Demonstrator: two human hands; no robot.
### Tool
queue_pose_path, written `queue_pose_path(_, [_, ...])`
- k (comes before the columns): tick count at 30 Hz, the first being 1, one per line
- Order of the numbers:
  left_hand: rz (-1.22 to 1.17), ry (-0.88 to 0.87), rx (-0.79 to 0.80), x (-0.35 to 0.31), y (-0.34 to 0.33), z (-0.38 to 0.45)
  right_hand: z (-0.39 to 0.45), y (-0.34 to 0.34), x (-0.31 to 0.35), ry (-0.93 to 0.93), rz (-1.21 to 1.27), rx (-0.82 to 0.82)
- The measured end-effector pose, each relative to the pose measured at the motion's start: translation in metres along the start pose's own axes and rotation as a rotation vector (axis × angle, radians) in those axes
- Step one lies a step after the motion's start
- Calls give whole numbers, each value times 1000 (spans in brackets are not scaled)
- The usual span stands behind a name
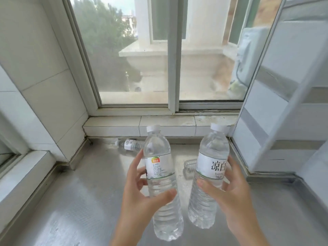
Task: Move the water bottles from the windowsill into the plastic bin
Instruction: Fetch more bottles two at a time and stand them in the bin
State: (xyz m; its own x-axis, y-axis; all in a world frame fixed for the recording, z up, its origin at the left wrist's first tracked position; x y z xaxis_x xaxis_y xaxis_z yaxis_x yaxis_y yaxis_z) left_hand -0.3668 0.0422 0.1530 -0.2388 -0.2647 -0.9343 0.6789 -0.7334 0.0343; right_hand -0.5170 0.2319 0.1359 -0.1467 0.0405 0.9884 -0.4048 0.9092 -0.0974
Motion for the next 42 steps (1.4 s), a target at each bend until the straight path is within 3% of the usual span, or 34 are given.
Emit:
queue_pose_path(12, [-127,-94,323,-51,-44,-100,-185,78,4,42,44,-359])
queue_pose_path(22, [-307,-130,658,-107,-138,-209,-365,183,5,98,59,-741])
queue_pose_path(34, [-500,-116,944,-190,-241,-437,-617,310,-20,104,82,-1050])
queue_pose_path(42, [-585,-90,1198,-245,-287,-599,-788,354,-41,113,118,-1272])
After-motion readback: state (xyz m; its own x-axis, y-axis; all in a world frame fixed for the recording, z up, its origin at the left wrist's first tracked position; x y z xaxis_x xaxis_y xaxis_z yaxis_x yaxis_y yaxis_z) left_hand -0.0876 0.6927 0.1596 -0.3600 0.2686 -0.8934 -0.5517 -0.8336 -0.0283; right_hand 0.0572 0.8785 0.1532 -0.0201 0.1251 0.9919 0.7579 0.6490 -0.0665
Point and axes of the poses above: each hand's wrist, its own z-axis towards the middle knuckle, its own y-axis out of the back of the hand, x = y × z, the point moved 10 cm from there along z, towards the middle knuckle, and after that the axes turned 12 degrees about -y, right-handed, at the moved point
